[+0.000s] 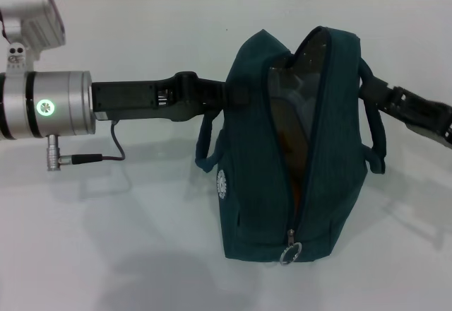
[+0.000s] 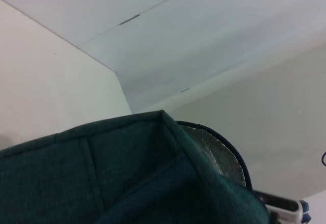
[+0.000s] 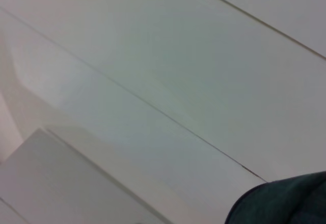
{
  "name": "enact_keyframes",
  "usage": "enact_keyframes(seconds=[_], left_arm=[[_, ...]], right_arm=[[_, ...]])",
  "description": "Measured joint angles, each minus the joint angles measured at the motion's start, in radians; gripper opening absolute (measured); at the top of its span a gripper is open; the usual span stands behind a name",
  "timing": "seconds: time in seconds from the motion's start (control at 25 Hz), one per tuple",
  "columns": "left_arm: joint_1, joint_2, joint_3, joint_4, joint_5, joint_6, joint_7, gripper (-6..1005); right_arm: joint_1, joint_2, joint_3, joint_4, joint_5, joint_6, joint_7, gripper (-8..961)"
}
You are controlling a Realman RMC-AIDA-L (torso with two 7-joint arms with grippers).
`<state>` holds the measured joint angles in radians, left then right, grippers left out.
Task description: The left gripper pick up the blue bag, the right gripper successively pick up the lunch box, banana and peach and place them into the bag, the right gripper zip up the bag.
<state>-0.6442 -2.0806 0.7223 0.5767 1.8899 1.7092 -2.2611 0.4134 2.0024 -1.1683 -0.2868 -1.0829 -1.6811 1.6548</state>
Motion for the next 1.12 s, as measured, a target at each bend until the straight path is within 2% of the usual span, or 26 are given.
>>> enact_keyframes(seconds=[0.36,0.56,0.68,0.84,1.12], left_arm=[[0.002,0.004,0.001,0.0,0.0,0.001,0.0,82],[0.002,0.005,0.002,0.0,0.005,0.0,0.0,83],[0.003,0.005,0.0,0.0,0.006,-0.002,0.0,83],[0.004,0.003,0.0,0.0,0.001,-0.003,0.0,84],[0.001,-0.001,0.002,0.0,0.0,-0.005,0.0,85]], right_arm=[[-0.1,-0.003,-0.005,-0.004,-0.005,-0.148,-0.316,675],[-0.147,0.002,-0.011,0.028,-0.091,-0.213,-0.641,857],[-0.144,0.005,-0.012,0.095,-0.151,-0.261,-0.856,856],[-0.141,0.008,-0.028,0.148,-0.226,-0.26,-1.05,856],[-0.112,0.015,-0.163,0.165,-0.27,-0.119,-1.141,856]])
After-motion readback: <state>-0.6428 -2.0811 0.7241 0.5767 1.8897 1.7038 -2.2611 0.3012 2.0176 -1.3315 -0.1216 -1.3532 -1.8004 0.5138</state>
